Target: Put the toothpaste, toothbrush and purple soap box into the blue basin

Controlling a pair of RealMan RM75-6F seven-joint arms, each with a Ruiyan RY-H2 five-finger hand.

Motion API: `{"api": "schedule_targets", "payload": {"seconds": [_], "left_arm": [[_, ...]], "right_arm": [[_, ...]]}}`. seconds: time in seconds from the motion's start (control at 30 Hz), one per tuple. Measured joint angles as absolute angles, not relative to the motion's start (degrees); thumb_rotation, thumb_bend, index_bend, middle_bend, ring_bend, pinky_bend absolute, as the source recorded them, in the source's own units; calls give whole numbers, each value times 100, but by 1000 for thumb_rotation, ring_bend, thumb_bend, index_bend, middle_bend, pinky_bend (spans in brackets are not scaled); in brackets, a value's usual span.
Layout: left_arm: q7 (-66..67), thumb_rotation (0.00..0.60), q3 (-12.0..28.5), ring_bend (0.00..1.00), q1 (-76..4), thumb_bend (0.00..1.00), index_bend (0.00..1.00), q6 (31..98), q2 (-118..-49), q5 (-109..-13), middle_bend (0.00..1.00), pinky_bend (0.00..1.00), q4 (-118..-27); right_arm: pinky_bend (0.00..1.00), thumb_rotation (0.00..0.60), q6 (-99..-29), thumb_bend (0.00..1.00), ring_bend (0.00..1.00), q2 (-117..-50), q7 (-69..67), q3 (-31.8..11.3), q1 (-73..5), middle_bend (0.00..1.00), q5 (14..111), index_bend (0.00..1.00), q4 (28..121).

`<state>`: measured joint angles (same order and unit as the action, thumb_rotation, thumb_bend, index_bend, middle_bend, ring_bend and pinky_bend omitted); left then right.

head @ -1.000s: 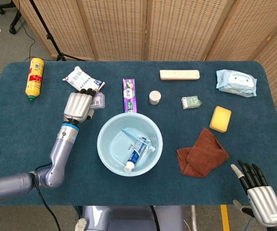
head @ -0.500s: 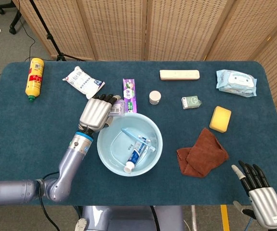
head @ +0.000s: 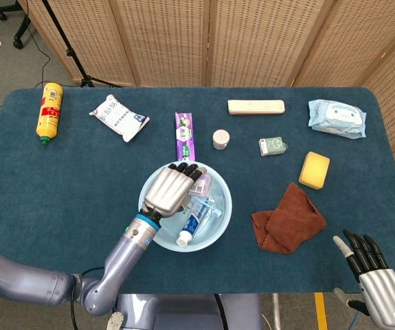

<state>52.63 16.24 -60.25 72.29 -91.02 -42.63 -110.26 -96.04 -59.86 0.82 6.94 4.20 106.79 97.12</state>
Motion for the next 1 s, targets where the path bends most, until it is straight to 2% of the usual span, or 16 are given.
{"api": "schedule_targets", "payload": {"seconds": [0.17, 0.23, 0.3, 0.37, 0.4, 0.47, 0.6, 0.73, 1.0], "left_arm": [[5429, 600, 1424, 312, -6055, 404, 611, 7434, -9350, -4299, 276, 427, -11122], [5485, 600, 1369, 280, -6056, 392, 544, 7504, -9422, -4314, 209, 427, -11147], [5529, 600, 1346, 191, -6049, 375, 426, 7574, -9454, -4303, 91, 417, -11169], [5559, 600, 1338, 96, -6025, 365, 322, 7615, -9451, -4240, 18, 376, -11214], [5541, 600, 1335, 45, -5999, 360, 264, 7616, -9415, -4172, 0, 339, -11268], [5474, 600, 1323, 5, -5951, 349, 179, 7605, -9333, -4114, 0, 286, -11327], [5326, 600, 1274, 0, -5853, 328, 47, 7543, -9135, -4120, 0, 228, -11382], [5206, 600, 1250, 0, -5772, 311, 1, 7496, -8942, -4105, 0, 181, -11419], [4943, 600, 1175, 0, -5611, 294, 0, 7375, -8600, -4047, 0, 145, -11479]], "right_arm": [[0, 600, -9731, 131, 0, -5931, -14, 711, 456, 0, 10769, 0, 9723], [0, 600, -9771, 131, 0, -5910, -43, 714, 469, 0, 10787, 0, 9728], [0, 600, -9810, 131, 0, -5896, -78, 713, 479, 0, 10808, 0, 9728], [0, 600, -9823, 131, 0, -5892, -94, 713, 485, 0, 10826, 0, 9721], [0, 600, -9824, 131, 0, -5898, -91, 711, 486, 0, 10832, 0, 9716], [0, 600, -9818, 131, 0, -5907, -77, 710, 488, 0, 10837, 0, 9714], [0, 600, -9796, 131, 0, -5933, -28, 708, 491, 0, 10851, 0, 9712], [0, 600, -9764, 131, 0, -5961, 33, 710, 493, 0, 10867, 0, 9710], [0, 600, -9728, 131, 0, -5986, 88, 715, 496, 0, 10889, 0, 9700]]}}
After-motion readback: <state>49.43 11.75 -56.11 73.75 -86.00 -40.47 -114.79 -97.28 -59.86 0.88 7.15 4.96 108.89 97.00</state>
